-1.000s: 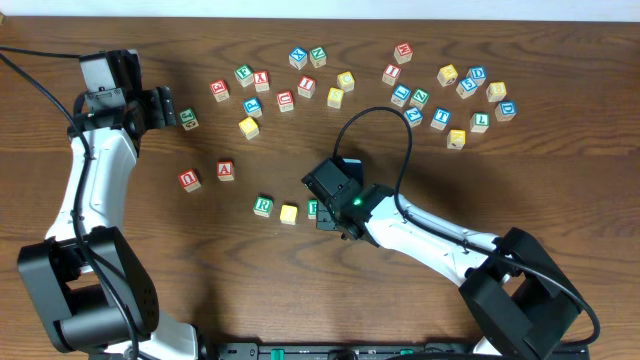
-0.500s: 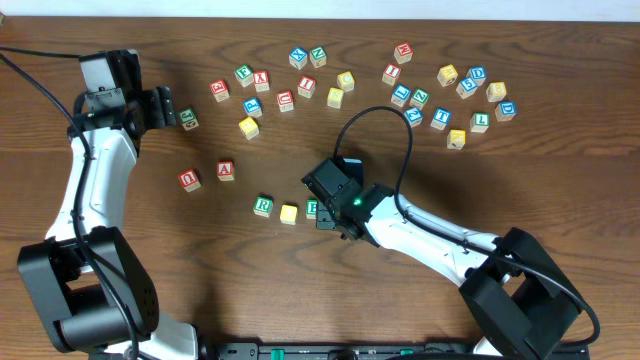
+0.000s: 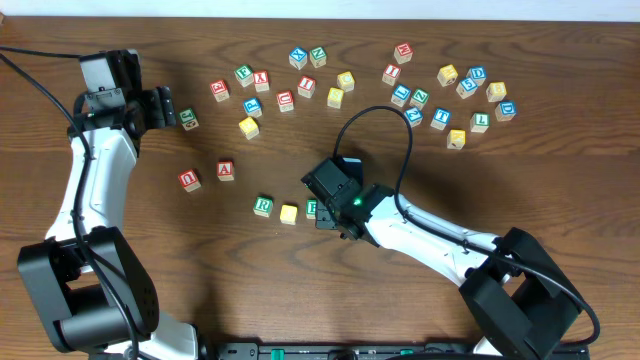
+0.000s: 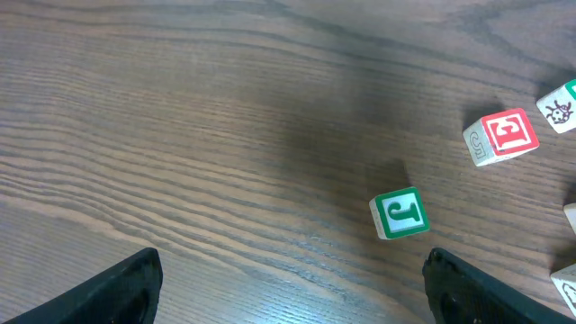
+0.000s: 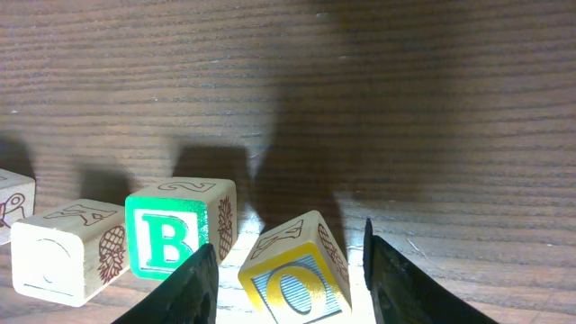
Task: Spell out ROBOT
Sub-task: 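Move the right gripper back up toward the block pile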
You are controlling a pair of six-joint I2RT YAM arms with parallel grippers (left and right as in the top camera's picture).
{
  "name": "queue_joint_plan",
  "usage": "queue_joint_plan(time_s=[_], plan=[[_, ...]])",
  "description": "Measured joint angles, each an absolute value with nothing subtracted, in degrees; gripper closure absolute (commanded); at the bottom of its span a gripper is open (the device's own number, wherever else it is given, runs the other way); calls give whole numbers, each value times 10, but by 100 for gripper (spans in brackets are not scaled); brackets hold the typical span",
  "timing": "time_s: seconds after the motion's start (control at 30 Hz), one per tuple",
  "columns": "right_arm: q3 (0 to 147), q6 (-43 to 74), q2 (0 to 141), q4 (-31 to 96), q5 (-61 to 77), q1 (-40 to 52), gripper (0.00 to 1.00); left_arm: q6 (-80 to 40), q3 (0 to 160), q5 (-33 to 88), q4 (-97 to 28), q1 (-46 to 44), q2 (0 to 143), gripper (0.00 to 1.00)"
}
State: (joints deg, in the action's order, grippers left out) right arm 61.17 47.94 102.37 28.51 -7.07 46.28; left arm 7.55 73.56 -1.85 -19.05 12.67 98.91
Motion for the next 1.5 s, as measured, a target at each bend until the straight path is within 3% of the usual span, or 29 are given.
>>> queue_joint_plan(time_s=[0.67,1.5], plan=[[642,418,1024,278,-83,449,50,76,736,-18,-190,127,989,9],[811,225,1024,302,-97,300,46,76,736,-18,-190,127,989,9]])
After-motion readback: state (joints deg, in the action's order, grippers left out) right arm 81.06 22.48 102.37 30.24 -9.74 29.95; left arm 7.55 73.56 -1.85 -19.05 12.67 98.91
